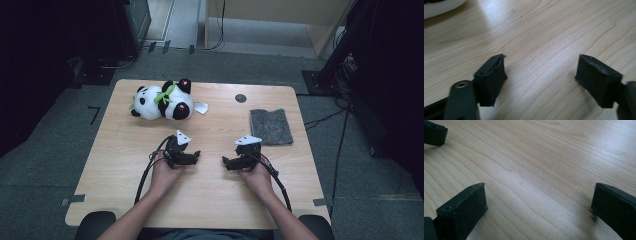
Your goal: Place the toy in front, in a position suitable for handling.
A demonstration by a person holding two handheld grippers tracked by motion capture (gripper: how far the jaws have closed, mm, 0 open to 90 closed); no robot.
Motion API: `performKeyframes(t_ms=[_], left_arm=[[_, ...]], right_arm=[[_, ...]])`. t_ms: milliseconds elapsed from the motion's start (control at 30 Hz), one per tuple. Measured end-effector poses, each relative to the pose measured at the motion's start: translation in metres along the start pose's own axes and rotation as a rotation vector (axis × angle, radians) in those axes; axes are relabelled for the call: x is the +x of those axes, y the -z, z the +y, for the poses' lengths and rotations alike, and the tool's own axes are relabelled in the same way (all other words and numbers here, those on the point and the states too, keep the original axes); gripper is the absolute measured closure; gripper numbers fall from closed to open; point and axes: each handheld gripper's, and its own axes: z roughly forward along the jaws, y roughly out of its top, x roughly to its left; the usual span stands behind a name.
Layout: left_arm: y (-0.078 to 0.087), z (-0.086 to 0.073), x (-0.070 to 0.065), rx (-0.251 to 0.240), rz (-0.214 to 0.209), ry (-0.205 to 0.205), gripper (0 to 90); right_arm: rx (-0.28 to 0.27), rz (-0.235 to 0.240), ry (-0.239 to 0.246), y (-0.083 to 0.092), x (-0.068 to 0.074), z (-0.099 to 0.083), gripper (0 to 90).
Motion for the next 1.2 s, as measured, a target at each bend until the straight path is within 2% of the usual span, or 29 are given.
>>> performKeyframes(t_ms=[100, 267, 333, 367, 400, 467, 533, 567, 700, 767, 833, 1067, 1200], left_arm=[[0.001, 0.000, 0.000, 0.007, -0.007, -0.006, 21.7], [0.003, 0.002, 0.004, 0.018, 0.002, -0.012, 25.4], [0.007, 0.003, 0.008, 0.008, -0.028, 0.006, 26.4], [0.007, 0.003, 0.008, 0.008, -0.028, 0.006, 27.5], [0.011, 0.005, 0.011, -0.011, -0.060, 0.019, 30.9], [0.015, 0.006, 0.012, -0.019, -0.070, 0.004, 31.0], [0.018, 0.008, 0.013, -0.015, -0.055, -0.019, 30.0], [0.020, 0.009, 0.013, -0.013, -0.059, -0.017, 29.9], [0.027, 0.011, 0.021, -0.027, -0.101, 0.018, 31.0], [0.031, 0.012, 0.026, -0.032, -0.096, 0.024, 31.0], [0.034, 0.014, 0.032, -0.044, -0.097, 0.032, 31.1], [0.044, 0.023, 0.047, -0.078, -0.091, 0.055, 32.9], [0.047, 0.027, 0.053, -0.085, -0.106, 0.075, 31.4]], right_arm=[[0.000, 0.000, 0.000, 0.000, 0.000, 0.000, 0.0], [-0.001, 0.002, 0.002, 0.000, 0.000, 0.000, 0.0], [0.002, 0.005, 0.003, 0.000, -0.001, 0.000, 0.0], [0.002, 0.005, 0.003, 0.000, -0.001, 0.000, 0.0], [-0.001, 0.014, 0.013, 0.000, -0.001, 0.000, 0.2], [0.000, 0.018, 0.018, 0.000, -0.002, 0.000, 1.3], [-0.014, 0.022, 0.018, 0.001, -0.001, 0.000, 6.6], [-0.020, 0.021, 0.017, 0.001, -0.001, 0.000, 7.5], [-0.022, 0.017, 0.015, 0.001, -0.002, 0.000, 7.6], [-0.022, 0.017, 0.012, 0.002, -0.002, 0.000, 9.5], [-0.041, 0.007, 0.002, 0.003, -0.002, -0.001, 17.0], [-0.041, 0.005, -0.002, 0.003, -0.002, -0.001, 16.9], [-0.039, 0.006, -0.003, 0.003, -0.002, -0.001, 16.7]])
